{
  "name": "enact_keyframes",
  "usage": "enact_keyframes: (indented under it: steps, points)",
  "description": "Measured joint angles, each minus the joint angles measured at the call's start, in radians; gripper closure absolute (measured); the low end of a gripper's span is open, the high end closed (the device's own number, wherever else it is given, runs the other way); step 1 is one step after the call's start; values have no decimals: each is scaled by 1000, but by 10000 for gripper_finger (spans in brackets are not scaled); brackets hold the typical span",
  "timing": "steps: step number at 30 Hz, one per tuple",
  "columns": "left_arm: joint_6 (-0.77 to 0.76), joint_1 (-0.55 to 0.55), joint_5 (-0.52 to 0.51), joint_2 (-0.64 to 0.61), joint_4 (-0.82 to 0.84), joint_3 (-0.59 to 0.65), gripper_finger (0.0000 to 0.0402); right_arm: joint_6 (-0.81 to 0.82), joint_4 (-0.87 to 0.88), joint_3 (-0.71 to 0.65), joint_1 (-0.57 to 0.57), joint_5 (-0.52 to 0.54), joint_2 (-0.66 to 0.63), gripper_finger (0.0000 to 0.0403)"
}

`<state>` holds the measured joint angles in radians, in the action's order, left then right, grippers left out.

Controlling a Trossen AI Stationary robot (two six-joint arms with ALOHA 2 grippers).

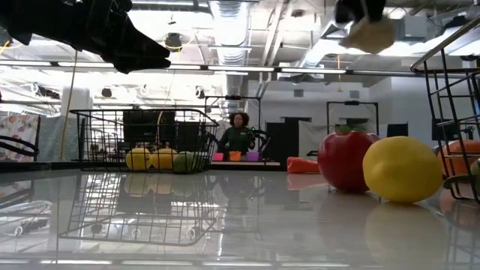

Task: Sort produce into baskets
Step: Put the garlic into the golden wire basket

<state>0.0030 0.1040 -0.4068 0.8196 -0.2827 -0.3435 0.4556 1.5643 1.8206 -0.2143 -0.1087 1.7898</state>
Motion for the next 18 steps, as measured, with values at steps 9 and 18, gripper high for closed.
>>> enact_keyframes:
  steps: [9,18]
  points:
    - [-9,0,0,0,4,0,137,415,6,0,-219,4,-83,202]
    - [-65,0,44,0,4,0,137,784,3,-27,-400,55,-76,163]
